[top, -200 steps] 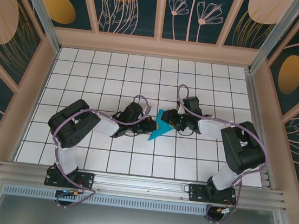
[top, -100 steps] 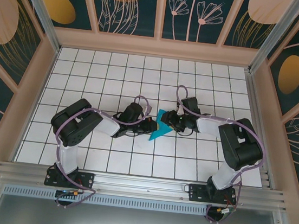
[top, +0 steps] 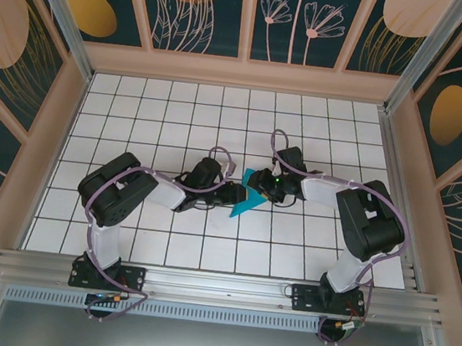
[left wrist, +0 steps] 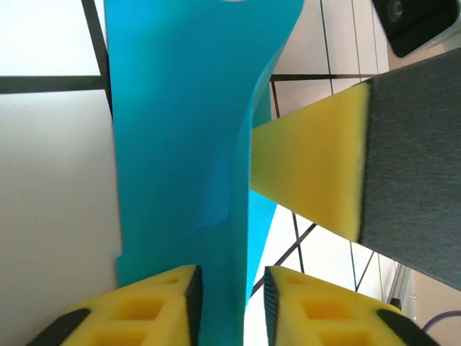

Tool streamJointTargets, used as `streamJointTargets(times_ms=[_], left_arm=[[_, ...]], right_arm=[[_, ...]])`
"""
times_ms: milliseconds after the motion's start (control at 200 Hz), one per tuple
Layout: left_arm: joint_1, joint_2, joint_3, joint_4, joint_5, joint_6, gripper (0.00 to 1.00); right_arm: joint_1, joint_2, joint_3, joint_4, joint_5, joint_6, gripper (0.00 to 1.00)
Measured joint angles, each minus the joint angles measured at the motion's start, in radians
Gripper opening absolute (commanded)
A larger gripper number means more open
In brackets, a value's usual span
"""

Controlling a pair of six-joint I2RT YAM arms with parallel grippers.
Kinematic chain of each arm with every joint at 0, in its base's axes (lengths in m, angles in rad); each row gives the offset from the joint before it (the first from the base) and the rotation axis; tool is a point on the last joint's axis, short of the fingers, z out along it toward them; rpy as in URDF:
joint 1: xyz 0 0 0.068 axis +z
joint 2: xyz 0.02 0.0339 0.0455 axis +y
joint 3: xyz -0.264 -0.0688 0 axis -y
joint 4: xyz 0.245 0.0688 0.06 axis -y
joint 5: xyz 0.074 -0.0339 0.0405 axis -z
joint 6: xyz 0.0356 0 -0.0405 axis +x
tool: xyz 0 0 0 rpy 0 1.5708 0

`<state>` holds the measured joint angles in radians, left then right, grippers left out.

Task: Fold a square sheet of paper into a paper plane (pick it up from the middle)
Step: Fourth fold the wing at the center of the table.

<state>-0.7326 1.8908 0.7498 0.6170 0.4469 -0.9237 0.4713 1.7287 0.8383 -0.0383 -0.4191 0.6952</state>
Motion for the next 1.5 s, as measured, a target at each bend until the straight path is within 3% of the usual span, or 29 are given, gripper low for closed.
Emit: streamJointTargets(times_ms=[190,510,866,1501], left_arm=[[0.002,-0.12,-0.039,-0.031,-0.052,0.006,0.35],[-0.006,-0.153,-0.04,-0.037,-0.063,0.013,0.15],[-0.021,-0.078,-0.007,-0.064,-0.063,0.014,0.13],[-0.021,-0.03,0.033,-0.15,-0.119,0.029,0.09]], right_arm=[[0.003,0.008,0.018,-0.024,0.008,0.007,0.54],[0.006,0.021,0.045,-0.061,0.015,0.022,0.56],[0.01,0.032,0.066,-0.093,0.026,0.026,0.56],[0.01,0.077,0.119,-0.175,0.049,0.045,0.48]])
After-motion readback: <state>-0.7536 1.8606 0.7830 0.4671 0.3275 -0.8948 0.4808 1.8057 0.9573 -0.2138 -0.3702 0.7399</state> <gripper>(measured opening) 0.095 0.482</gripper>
